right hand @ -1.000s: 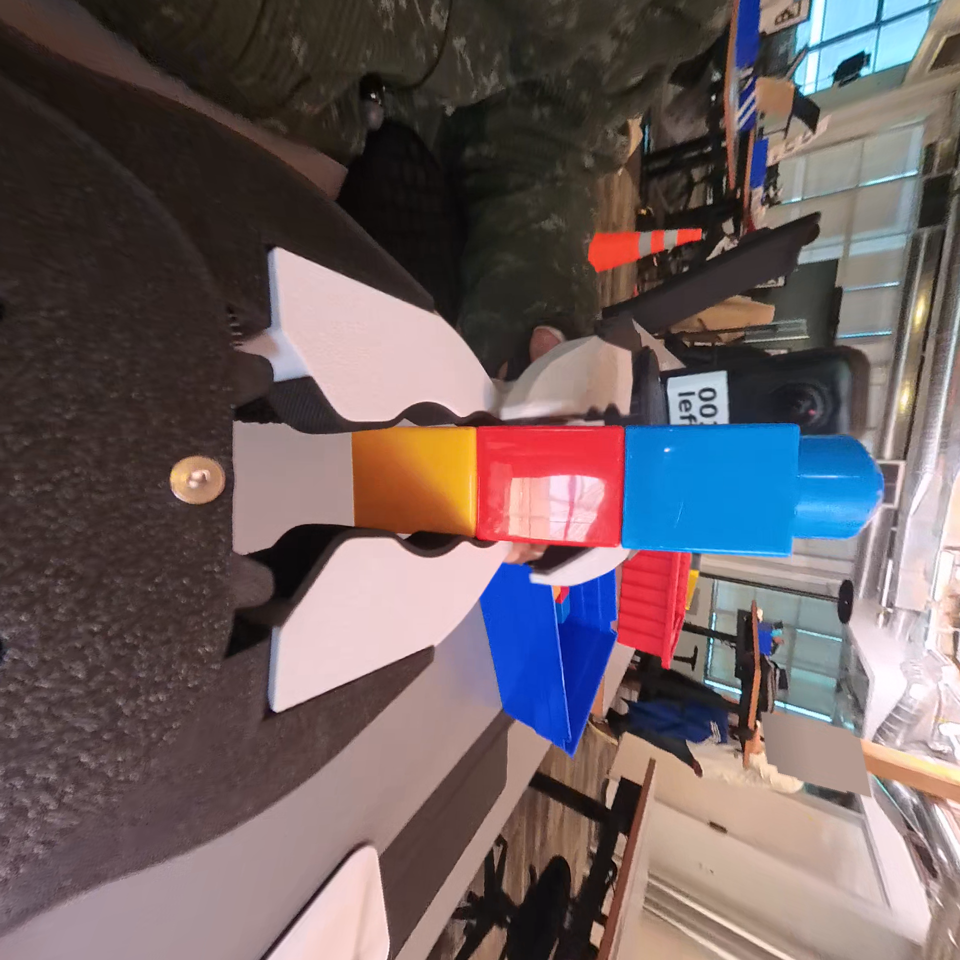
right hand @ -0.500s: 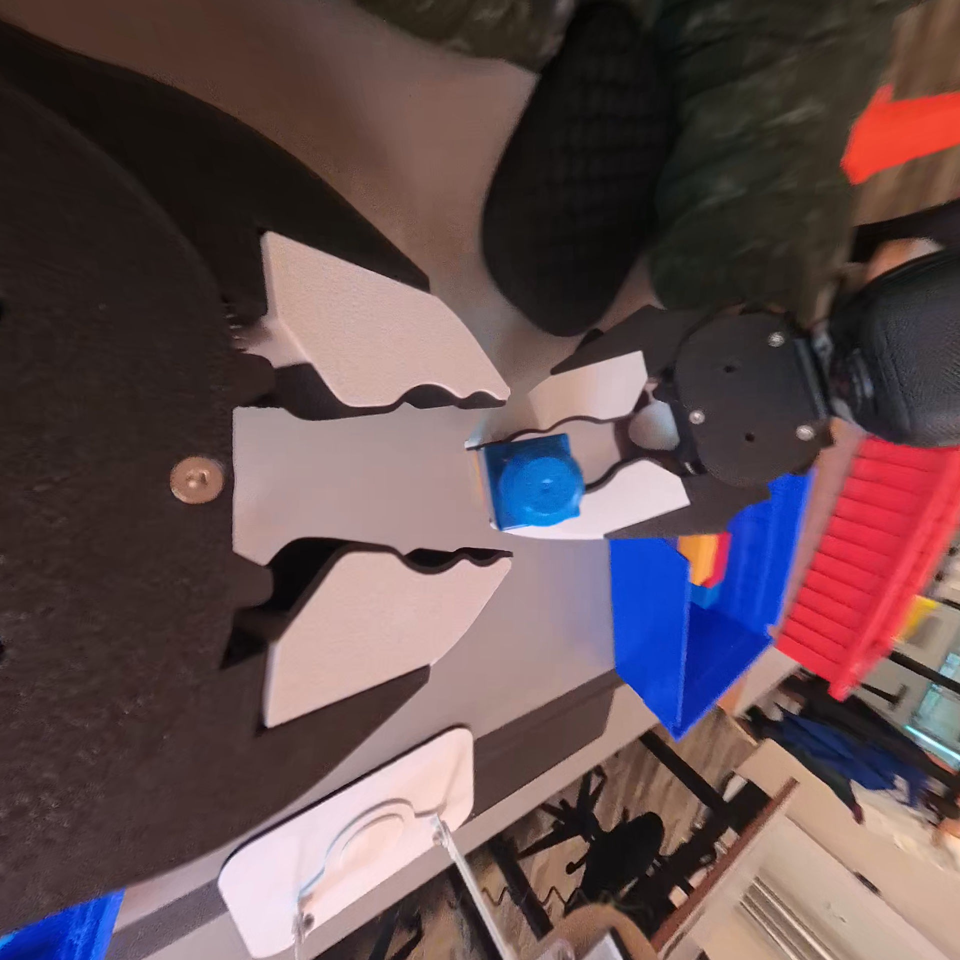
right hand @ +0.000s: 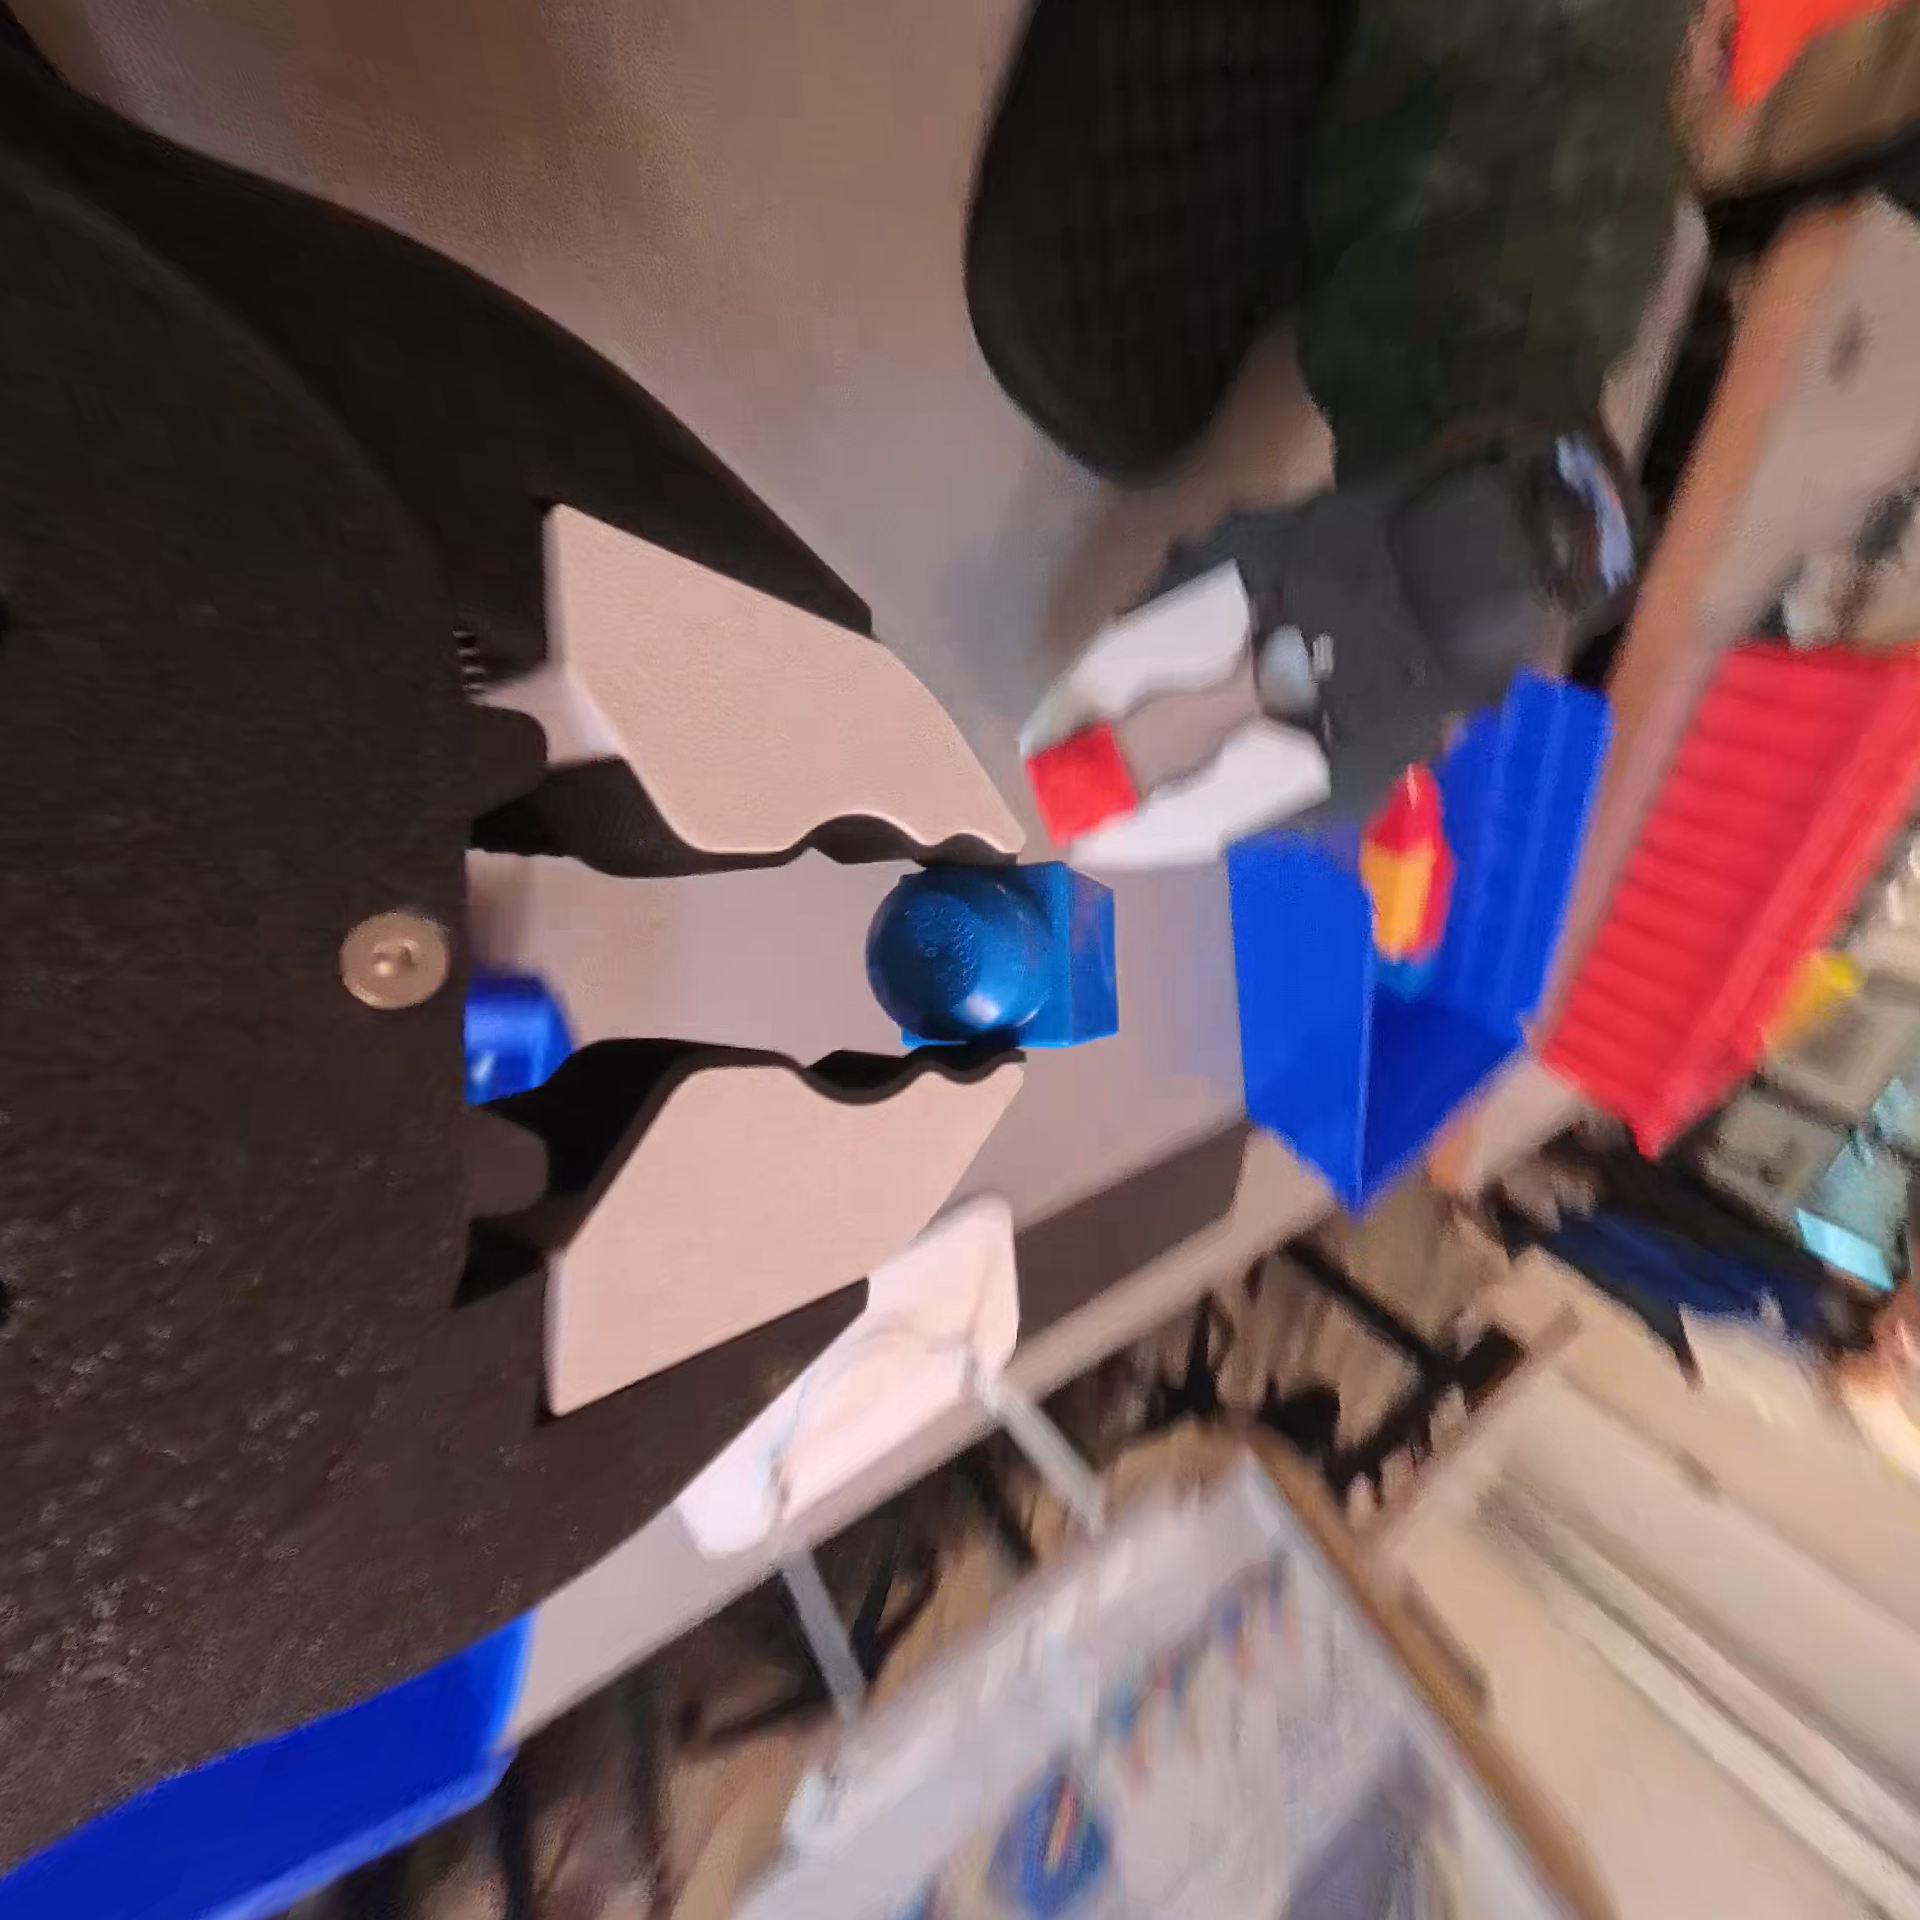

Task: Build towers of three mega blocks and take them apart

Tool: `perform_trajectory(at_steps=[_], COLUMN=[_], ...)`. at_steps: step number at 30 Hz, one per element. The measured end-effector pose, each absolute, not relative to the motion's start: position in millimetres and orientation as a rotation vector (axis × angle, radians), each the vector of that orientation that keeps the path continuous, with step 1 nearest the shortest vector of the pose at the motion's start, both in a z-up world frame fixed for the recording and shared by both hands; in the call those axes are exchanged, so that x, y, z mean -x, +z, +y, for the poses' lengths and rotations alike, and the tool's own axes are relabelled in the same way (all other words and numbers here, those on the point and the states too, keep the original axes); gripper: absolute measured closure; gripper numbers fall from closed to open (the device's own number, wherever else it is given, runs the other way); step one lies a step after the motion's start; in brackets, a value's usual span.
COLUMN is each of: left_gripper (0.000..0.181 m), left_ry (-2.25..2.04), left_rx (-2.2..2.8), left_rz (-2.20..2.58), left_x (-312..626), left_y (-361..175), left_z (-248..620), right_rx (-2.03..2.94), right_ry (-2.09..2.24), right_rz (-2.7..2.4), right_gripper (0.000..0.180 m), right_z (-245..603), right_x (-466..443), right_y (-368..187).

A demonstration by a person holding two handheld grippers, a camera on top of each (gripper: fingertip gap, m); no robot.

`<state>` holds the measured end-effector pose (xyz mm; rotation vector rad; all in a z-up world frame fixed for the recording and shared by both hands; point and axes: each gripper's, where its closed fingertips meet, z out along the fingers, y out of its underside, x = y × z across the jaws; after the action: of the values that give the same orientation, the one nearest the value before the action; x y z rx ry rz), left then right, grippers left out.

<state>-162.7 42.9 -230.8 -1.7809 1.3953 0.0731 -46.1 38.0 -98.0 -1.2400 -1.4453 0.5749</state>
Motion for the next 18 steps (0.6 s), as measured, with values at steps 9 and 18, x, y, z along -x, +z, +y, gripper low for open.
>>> perform_trajectory(at_steps=[9,18], left_gripper=[0.144,0.144], left_ry=[0.043,0.028], left_rx=[1.740,1.754], left_rz=[1.219,1.251], left_x=[168,163], left_y=[-207,-216], left_z=[57,55], right_rx=[1.926,2.537], right_ry=[-0.147,-0.075], right_rz=[-1.146,-1.315], right_gripper=[0.146,0.146], right_z=[211,242], right_x=[-132,-175], right_y=[-115,-223])
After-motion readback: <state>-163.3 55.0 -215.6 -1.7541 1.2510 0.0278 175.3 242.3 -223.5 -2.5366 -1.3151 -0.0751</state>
